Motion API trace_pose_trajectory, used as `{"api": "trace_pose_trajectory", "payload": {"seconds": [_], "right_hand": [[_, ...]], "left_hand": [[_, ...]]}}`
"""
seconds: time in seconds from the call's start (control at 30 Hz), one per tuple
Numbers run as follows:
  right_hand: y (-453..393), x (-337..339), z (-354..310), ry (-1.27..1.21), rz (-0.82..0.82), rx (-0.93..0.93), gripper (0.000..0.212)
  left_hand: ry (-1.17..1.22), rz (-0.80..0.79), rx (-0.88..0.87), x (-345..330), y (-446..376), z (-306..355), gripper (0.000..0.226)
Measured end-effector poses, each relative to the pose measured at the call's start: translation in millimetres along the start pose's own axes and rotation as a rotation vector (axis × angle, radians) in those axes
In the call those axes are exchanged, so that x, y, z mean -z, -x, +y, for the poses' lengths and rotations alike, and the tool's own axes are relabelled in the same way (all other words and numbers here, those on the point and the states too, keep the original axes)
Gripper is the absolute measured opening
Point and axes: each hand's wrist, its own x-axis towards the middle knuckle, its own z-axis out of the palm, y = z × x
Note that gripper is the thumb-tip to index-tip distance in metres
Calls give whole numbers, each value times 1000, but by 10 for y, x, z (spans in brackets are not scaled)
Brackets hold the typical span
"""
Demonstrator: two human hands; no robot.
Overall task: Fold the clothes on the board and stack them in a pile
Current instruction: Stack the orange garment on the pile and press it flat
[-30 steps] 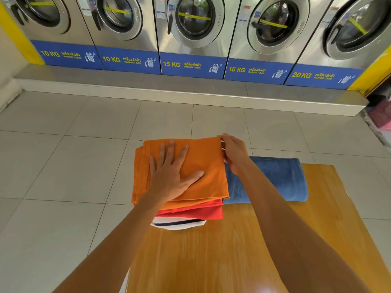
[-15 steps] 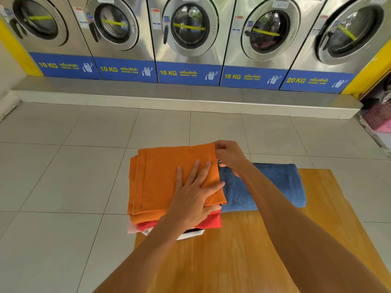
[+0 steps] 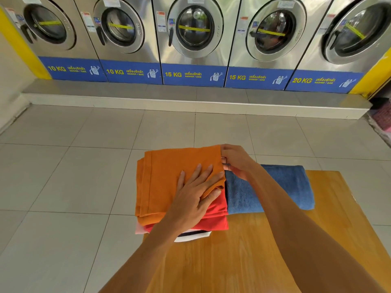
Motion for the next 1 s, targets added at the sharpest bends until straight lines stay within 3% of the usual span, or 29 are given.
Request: {"api": "trace_pose_trajectory", "payload": {"seconds": [0.07,0.17,0.33,0.43,0.5,0.6,0.67,0.73,0.87,0.93,1.0], "right_hand": [[38,64,-22,-53,-113,-12,27],[38,72,23,3,-113,8,20],[68,-9,-10,204,199,169,23],[26,-121,-47,186,301,266,27],[-23,-199,-18,177,342,267,27],[-92,-243,89,277,423,193,23],[-136,-203,101,222,473,116,19],[-128,-140,35,129,533,90,15],[85,-231,-140,463,672,445,18],[281,-482,-150,656,605,686,25],[411,-753,-47,885,419,765,40]], "left_hand": [[57,35,20,-12,-4,9,52],[132,88,38,-5,-18,33,48],[212,173,-3,23,10,-1,39],[196,240,-35,6,39,-36,38],[102,191,-41,-12,59,-53,39],[-85,-23,-53,-22,104,-24,51],[-65,-106,-29,27,121,31,63],[68,-63,26,165,91,86,68],[16,305,199,460,-110,-198,49],[-73,423,400,576,-234,-464,48],[-143,380,567,590,-307,-713,57]]}}
